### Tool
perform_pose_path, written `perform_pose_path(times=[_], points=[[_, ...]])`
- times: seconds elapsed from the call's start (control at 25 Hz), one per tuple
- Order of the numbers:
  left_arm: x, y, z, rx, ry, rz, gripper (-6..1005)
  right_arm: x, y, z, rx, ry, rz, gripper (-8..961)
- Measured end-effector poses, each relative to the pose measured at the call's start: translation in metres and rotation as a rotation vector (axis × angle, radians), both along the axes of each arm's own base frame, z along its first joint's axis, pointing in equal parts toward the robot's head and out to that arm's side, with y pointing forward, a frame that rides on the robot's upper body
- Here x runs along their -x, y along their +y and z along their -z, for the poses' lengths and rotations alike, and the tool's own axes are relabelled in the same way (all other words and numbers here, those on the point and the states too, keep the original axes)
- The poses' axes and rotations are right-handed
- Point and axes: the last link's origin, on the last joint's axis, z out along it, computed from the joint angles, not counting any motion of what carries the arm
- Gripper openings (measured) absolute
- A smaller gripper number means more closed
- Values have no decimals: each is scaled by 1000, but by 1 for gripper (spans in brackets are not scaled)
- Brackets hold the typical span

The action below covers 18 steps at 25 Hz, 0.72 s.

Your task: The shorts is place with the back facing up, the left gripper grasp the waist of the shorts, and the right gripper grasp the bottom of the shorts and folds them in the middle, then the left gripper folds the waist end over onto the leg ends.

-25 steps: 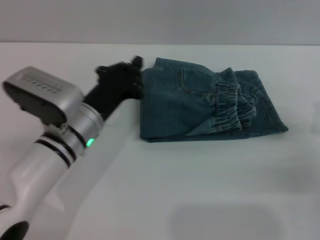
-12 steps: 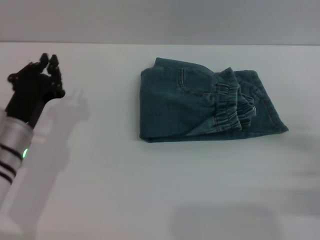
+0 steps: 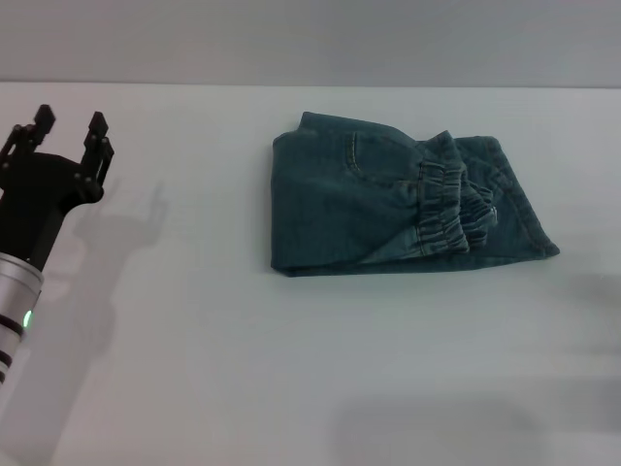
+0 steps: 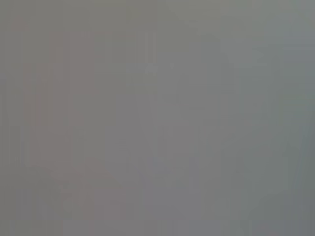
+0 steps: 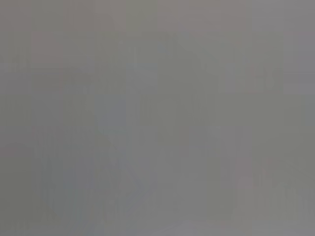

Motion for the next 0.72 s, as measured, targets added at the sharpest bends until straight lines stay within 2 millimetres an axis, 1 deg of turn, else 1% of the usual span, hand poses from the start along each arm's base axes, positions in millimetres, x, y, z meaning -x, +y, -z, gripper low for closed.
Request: perform_pose_path(times=[0.08, 0.2, 0.4, 0.6, 0.72], points=[[4, -1, -1, -5, -8, -16, 522, 0, -1, 0, -9, 8, -2, 558], [5, -2, -1, -4, -7, -22, 610, -1, -2, 0, -24, 24, -3, 667], [6, -2, -1, -4, -6, -24, 756, -1, -2, -2, -36, 29, -10, 699], [6, -2, -1, -5, -7, -22, 860, -2, -2, -1, -30, 9, -9, 699], [5, -2, -1, -6, -10, -20, 860, -3, -3, -1, -31, 1, -6, 699]])
